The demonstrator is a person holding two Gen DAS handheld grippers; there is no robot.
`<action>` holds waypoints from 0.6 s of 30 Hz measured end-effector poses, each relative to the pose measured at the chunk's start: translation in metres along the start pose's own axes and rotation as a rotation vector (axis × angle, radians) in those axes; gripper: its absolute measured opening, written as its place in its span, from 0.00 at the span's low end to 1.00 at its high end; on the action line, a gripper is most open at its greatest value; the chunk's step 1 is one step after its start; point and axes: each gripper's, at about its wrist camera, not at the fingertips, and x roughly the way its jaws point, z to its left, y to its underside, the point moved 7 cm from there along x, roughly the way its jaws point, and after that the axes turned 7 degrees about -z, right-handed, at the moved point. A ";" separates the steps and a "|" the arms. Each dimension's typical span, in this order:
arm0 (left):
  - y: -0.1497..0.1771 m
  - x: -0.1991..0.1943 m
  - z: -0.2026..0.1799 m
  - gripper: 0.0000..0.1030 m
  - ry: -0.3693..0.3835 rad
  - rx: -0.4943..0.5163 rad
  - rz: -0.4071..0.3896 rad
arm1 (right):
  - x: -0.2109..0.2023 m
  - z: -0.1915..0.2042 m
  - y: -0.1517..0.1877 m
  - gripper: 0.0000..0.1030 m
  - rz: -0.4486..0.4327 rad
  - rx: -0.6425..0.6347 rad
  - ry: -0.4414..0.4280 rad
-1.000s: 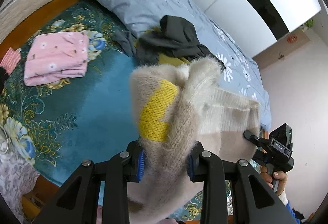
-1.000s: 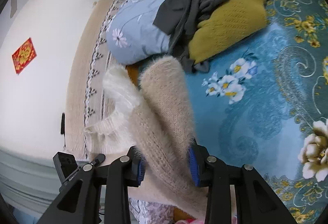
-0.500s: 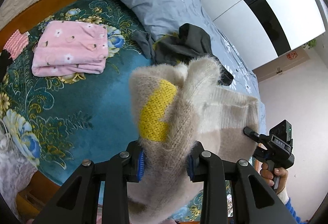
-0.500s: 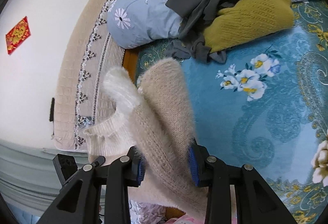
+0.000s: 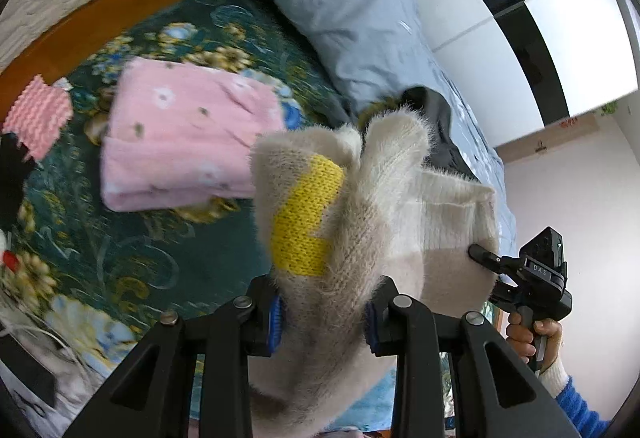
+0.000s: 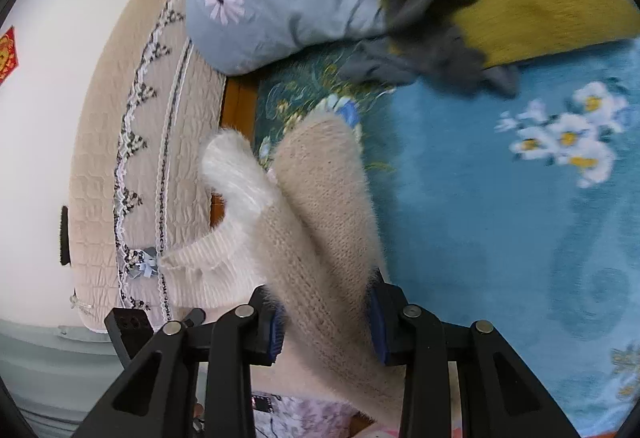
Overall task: Fold clothes
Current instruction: 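Lift the folded sweater with both grippers and carry it toward the pink garment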
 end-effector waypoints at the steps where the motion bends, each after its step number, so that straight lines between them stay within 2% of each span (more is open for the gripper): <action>1: -0.007 -0.003 0.011 0.32 -0.005 -0.009 -0.003 | 0.014 0.008 -0.001 0.35 0.014 -0.005 -0.001; 8: -0.051 -0.007 0.074 0.32 -0.041 -0.075 -0.039 | 0.100 0.063 -0.013 0.35 0.105 -0.072 0.002; 18: -0.125 0.024 0.143 0.32 -0.047 -0.143 -0.084 | 0.197 0.116 -0.066 0.35 0.182 -0.125 0.004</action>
